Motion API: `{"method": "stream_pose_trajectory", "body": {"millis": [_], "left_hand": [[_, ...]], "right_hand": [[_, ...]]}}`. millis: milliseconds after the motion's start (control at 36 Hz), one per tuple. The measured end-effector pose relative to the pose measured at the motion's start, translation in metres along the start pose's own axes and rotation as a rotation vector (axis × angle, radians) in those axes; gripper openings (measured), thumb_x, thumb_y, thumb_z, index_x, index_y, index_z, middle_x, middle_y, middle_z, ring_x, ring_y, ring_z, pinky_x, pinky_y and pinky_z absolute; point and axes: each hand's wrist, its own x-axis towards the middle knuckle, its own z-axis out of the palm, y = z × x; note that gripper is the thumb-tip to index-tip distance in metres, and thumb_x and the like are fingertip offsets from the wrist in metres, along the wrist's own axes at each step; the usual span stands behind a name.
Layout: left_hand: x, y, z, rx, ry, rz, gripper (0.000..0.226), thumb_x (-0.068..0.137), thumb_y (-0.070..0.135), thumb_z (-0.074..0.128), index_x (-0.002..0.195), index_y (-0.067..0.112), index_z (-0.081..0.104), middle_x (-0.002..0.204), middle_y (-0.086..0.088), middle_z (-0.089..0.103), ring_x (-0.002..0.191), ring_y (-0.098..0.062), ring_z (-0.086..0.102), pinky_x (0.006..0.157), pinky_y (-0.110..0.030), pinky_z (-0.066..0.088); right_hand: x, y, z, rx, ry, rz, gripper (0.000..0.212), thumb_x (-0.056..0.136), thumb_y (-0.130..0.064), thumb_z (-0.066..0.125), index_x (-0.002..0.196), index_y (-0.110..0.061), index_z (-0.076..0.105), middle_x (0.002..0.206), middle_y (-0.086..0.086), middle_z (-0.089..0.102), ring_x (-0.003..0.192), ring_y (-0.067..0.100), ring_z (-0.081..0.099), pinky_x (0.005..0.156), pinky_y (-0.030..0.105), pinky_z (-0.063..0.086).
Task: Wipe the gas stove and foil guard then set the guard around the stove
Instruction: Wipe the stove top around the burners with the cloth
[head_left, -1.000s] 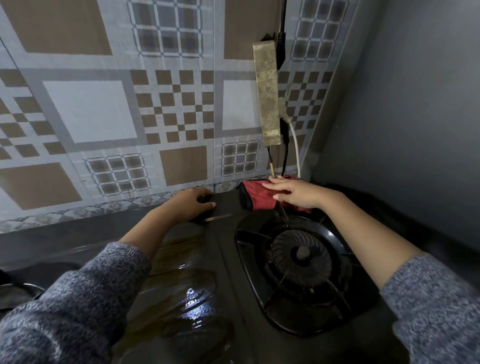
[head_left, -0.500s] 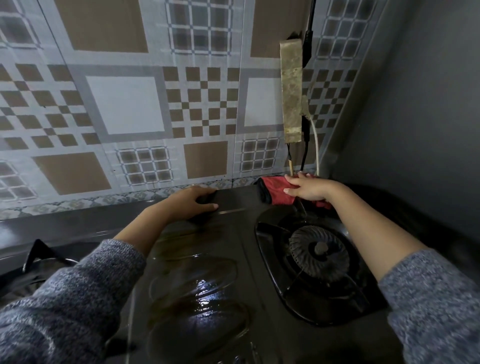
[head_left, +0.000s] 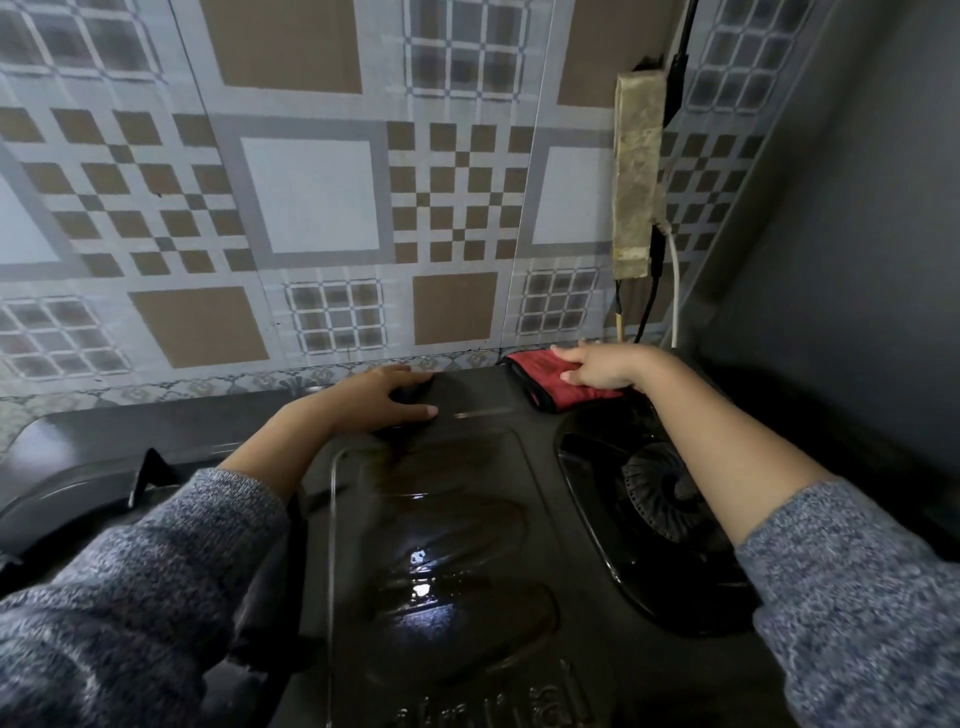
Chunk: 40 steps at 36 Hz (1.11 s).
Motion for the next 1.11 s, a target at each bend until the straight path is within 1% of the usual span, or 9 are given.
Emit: {"method": "stream_pose_trajectory", "body": {"millis": [111, 250, 389, 500, 722, 944, 1000, 1083, 1111], "left_hand": [[-0.006, -0.006, -0.004, 0.008, 0.009, 0.012, 0.064, 0.089, 0.051, 0.049, 0.145, 0.033, 0.024, 0.155, 0.003, 0.023, 0.139, -0.024, 0.027, 0.113, -0.041, 0.022], [-0.010, -0.021, -0.005, 0.010, 0.021, 0.008, 0.064, 0.088, 0.053, 0.048, 0.145, 0.034, 0.025, 0.155, 0.001, 0.021, 0.141, -0.024, 0.024, 0.116, -0.042, 0.019], [-0.015, -0.032, -0.006, 0.007, 0.035, 0.023, 0.063, 0.088, 0.054, 0.048, 0.144, 0.036, 0.026, 0.156, 0.001, 0.021, 0.141, -0.024, 0.025, 0.116, -0.044, 0.020], [-0.019, -0.040, -0.007, 0.013, 0.030, 0.049, 0.064, 0.087, 0.054, 0.049, 0.144, 0.037, 0.025, 0.156, 0.003, 0.019, 0.142, -0.024, 0.023, 0.117, -0.045, 0.019], [-0.030, -0.061, -0.009, 0.019, 0.048, 0.076, 0.062, 0.088, 0.051, 0.051, 0.144, 0.035, 0.028, 0.156, 0.002, 0.018, 0.143, -0.022, 0.021, 0.116, -0.047, 0.019], [-0.041, -0.076, -0.011, 0.064, 0.070, 0.106, 0.062, 0.089, 0.050, 0.049, 0.144, 0.032, 0.028, 0.157, 0.001, 0.016, 0.144, -0.022, 0.019, 0.116, -0.047, 0.019], [-0.043, -0.079, -0.012, 0.066, 0.068, 0.109, 0.061, 0.089, 0.051, 0.049, 0.144, 0.033, 0.029, 0.157, 0.000, 0.016, 0.144, -0.022, 0.018, 0.116, -0.047, 0.019], [-0.047, -0.083, -0.013, 0.077, 0.070, 0.113, 0.062, 0.089, 0.051, 0.048, 0.144, 0.033, 0.028, 0.157, 0.000, 0.015, 0.144, -0.022, 0.017, 0.116, -0.048, 0.019], [-0.048, -0.084, -0.013, 0.085, 0.074, 0.115, 0.062, 0.089, 0.052, 0.048, 0.144, 0.033, 0.028, 0.157, 0.000, 0.015, 0.144, -0.022, 0.017, 0.116, -0.048, 0.019]], "right_hand": [[0.000, -0.009, 0.004, -0.036, -0.010, 0.055, 0.055, 0.100, -0.037, 0.028, 0.147, -0.034, 0.000, 0.157, 0.007, -0.012, 0.145, 0.030, -0.007, 0.117, 0.047, 0.001], [-0.005, -0.022, 0.011, 0.034, 0.015, 0.077, 0.053, 0.102, -0.028, 0.026, 0.148, -0.030, -0.001, 0.156, 0.010, -0.015, 0.144, 0.033, -0.009, 0.115, 0.047, 0.000], [-0.012, -0.035, 0.020, 0.107, 0.042, 0.074, 0.053, 0.102, -0.026, 0.025, 0.148, -0.029, -0.001, 0.155, 0.012, -0.016, 0.143, 0.032, -0.014, 0.116, 0.050, -0.002], [-0.017, -0.048, 0.026, 0.126, 0.047, 0.087, 0.052, 0.102, -0.026, 0.022, 0.148, -0.029, -0.003, 0.155, 0.013, -0.017, 0.143, 0.034, -0.013, 0.116, 0.049, -0.001], [-0.028, -0.080, 0.042, 0.150, 0.073, 0.083, 0.052, 0.101, -0.037, 0.020, 0.148, -0.030, -0.002, 0.156, 0.010, -0.017, 0.143, 0.032, -0.015, 0.115, 0.050, -0.001], [-0.044, -0.106, 0.059, 0.137, 0.100, 0.097, 0.054, 0.099, -0.046, 0.018, 0.147, -0.034, -0.005, 0.156, 0.007, -0.017, 0.144, 0.030, -0.014, 0.116, 0.046, 0.000], [-0.047, -0.113, 0.064, 0.135, 0.108, 0.102, 0.055, 0.099, -0.048, 0.017, 0.147, -0.034, -0.005, 0.156, 0.006, -0.018, 0.143, 0.030, -0.015, 0.116, 0.050, -0.001], [-0.050, -0.120, 0.070, 0.142, 0.120, 0.120, 0.055, 0.097, -0.051, 0.016, 0.146, -0.038, -0.006, 0.155, 0.002, -0.020, 0.143, 0.029, -0.015, 0.113, 0.061, -0.001], [-0.052, -0.122, 0.072, 0.149, 0.123, 0.122, 0.055, 0.097, -0.051, 0.016, 0.146, -0.038, -0.006, 0.155, 0.002, -0.020, 0.143, 0.029, -0.016, 0.113, 0.060, -0.001]]}}
